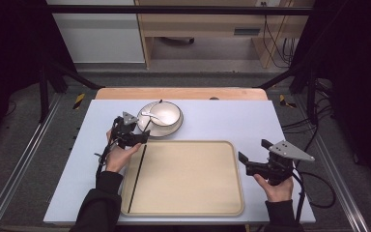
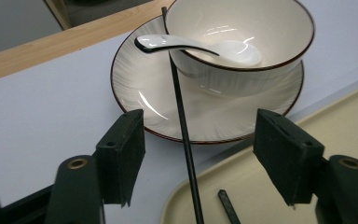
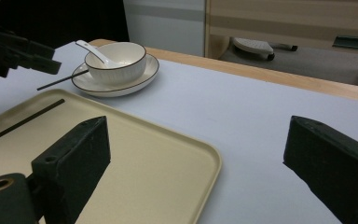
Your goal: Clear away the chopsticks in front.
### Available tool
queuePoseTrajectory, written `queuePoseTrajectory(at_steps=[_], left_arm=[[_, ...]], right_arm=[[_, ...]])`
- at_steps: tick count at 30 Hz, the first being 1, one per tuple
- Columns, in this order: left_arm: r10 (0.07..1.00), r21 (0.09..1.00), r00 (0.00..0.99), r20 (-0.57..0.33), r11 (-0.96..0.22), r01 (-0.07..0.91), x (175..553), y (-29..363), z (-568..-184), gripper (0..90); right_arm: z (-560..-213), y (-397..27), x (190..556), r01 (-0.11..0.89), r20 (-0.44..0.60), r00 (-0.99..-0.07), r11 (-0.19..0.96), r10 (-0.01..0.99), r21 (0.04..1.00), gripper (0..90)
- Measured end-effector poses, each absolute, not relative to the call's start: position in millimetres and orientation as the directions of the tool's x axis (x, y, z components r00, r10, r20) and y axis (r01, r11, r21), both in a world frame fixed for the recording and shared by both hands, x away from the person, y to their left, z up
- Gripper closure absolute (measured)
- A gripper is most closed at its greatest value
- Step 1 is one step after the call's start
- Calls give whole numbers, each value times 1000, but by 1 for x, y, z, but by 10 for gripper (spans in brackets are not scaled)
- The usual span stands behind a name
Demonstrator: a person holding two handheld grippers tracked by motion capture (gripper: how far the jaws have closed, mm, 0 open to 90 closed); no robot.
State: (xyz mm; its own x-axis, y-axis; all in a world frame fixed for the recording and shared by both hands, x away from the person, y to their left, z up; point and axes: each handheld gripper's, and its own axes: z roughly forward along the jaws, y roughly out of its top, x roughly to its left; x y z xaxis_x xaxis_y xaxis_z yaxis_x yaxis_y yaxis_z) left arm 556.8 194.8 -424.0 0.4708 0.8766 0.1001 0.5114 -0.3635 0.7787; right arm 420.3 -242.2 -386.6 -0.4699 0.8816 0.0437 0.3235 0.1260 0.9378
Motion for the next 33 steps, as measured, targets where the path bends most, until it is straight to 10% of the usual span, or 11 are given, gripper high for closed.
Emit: queuePoseTrajectory(at_steps=[33], left_arm=[[885,725,454,101,-378,576,606,182,-451,767]], right_arm=[[-387,-242,421,323,38,-474,134,880,937,75]])
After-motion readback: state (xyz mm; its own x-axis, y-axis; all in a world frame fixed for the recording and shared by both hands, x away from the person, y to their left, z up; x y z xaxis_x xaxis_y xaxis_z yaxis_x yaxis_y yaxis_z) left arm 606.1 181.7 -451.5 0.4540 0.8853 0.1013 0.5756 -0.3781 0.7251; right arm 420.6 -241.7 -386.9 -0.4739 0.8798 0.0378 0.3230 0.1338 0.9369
